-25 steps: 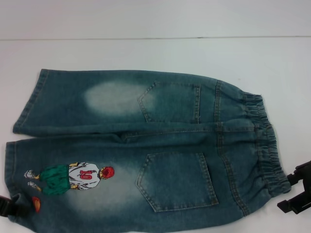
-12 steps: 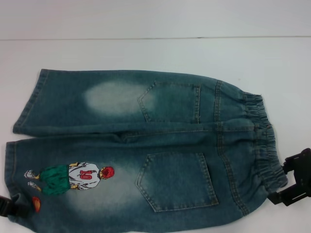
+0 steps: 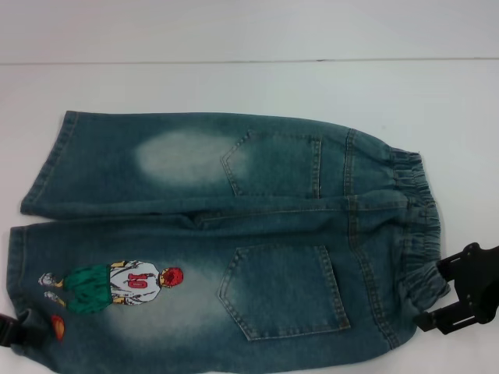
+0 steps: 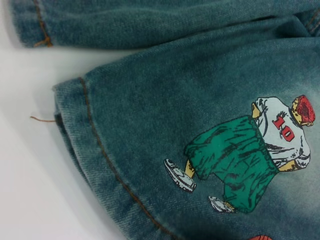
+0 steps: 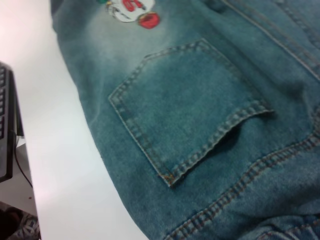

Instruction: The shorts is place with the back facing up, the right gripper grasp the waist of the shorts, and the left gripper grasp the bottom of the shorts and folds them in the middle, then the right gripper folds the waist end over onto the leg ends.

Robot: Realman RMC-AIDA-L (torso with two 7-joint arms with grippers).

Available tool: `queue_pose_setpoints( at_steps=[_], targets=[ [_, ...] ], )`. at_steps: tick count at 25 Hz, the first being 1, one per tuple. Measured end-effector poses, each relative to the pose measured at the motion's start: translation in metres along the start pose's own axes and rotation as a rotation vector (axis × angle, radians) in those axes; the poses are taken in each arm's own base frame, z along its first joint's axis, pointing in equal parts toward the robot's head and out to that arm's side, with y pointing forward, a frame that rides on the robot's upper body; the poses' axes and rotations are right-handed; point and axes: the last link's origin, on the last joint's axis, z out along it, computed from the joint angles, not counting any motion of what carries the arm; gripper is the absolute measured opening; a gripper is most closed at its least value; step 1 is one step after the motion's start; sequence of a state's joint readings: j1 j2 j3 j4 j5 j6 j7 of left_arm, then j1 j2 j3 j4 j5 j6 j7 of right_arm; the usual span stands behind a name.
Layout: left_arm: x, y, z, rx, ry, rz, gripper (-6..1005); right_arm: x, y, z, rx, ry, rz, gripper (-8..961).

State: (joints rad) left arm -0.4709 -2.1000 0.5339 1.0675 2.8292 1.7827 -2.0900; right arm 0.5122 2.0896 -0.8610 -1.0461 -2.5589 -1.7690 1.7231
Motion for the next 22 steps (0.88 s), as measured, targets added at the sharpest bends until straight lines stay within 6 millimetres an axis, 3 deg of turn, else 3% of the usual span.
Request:
queue_pose_setpoints(
  at_steps=[6, 17, 22],
  targets=[
    [-0.001, -0.001, 0.0, 0.004, 0.008, 0.0, 31, 0.001, 0.001, -0.001, 0.003, -0.004, -0.006, 684],
    [0.002, -0.004, -0.001, 0.013, 0.044, 0.001, 37, 0.0, 0.005, -0.005, 0.012, -0.04, -0.066, 233],
    [-0.001, -0.003, -0.017, -0.035, 0.128, 0.014, 40, 0.001, 0.014, -0.019, 0.036, -0.132, -0.108, 142]
  ],
)
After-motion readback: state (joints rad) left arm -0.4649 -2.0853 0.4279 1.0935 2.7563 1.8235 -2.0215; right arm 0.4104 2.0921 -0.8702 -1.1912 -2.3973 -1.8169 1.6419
